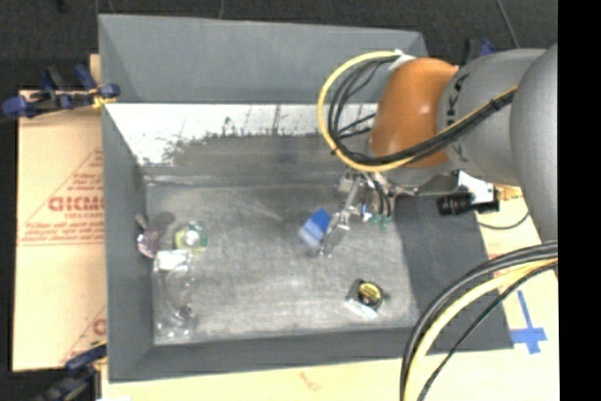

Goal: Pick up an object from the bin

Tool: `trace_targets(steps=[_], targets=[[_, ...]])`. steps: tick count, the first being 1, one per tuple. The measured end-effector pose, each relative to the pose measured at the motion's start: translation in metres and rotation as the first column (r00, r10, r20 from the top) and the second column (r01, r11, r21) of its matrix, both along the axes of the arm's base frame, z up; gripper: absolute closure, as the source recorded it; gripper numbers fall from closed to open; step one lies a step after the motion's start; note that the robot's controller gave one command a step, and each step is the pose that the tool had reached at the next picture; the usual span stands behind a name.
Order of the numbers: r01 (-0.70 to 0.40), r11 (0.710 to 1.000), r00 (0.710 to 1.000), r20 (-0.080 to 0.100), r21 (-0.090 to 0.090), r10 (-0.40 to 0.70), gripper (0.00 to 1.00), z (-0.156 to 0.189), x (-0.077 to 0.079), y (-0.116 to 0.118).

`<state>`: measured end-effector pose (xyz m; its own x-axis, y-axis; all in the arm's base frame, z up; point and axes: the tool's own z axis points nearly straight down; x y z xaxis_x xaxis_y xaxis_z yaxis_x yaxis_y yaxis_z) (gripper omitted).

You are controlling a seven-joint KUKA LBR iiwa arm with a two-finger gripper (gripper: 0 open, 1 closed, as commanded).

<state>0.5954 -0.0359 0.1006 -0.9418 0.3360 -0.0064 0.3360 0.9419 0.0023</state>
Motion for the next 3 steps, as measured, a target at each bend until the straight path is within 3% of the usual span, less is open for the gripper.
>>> trace_targets(steps=[1, 2, 3], targets=[[-0.047, 0.999, 0.999, 0.005, -0.004, 0.047, 0.00, -0.0267, -0.0073, 0.0038], [-0.042, 0.999, 0.999, 0.007, -0.004, 0.042, 0.00, -0.0258, -0.0085, 0.0047], [-0.043, 0.999, 0.999, 0.013, -0.004, 0.043, 1.00, -0.0228, -0.0065, 0.0051]])
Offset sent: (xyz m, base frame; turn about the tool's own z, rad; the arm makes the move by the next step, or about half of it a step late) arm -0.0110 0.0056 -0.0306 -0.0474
